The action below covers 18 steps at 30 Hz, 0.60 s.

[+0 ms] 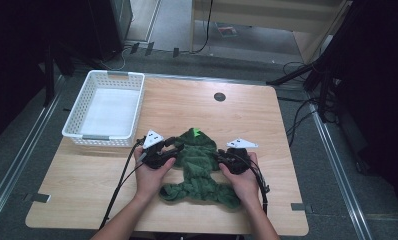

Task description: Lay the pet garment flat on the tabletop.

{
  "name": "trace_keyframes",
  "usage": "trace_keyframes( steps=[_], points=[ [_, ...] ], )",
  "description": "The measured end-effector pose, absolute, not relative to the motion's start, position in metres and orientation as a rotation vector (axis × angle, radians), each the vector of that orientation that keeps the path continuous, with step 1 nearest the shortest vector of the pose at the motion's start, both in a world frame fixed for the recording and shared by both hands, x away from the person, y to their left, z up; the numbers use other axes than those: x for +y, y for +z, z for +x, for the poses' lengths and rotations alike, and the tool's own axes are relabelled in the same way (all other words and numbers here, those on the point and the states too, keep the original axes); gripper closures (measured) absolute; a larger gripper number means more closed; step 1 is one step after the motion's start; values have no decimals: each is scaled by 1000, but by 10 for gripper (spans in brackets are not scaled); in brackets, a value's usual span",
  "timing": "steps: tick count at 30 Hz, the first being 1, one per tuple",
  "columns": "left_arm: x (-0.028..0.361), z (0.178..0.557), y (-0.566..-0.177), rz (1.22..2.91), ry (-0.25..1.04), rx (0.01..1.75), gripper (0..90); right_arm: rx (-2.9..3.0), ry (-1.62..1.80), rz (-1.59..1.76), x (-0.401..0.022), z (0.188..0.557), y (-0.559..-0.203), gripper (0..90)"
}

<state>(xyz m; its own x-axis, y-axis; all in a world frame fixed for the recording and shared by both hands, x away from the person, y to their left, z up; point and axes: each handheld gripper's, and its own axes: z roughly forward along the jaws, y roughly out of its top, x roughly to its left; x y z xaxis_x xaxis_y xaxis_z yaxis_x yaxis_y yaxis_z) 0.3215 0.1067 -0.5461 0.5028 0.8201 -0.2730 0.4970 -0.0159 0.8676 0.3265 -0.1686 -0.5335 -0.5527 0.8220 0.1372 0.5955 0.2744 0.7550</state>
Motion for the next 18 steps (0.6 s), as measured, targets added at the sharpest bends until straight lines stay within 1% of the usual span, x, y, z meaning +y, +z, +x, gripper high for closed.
trace_keyframes(
  steps=[3, 4, 7, 9, 11, 14, 18],
  points=[
    [106, 322, -548, 1728, 316, 1160, 569, 2282, 1144, 1294, -168, 325, -534, 735],
    [107, 321, -548, 1737, 305, 1157, 583, 2284, 1137, 1284, -168, 324, -534, 715],
    [109, 317, -548, 1751, 294, 1159, 609, 2223, 1200, 1280, -168, 326, -522, 604],
    [110, 314, -548, 1752, 296, 1163, 612, 2193, 1252, 1268, -164, 331, -511, 591],
    [111, 312, -549, 1750, 298, 1158, 619, 2213, 1263, 1233, -153, 341, -504, 558],
    [113, 310, -548, 1740, 301, 1147, 627, 2263, 1182, 1195, -132, 364, -503, 497],
    [111, 310, -549, 1754, 310, 1146, 636, 2332, 1158, 1319, -115, 398, -512, 437]
  ],
)
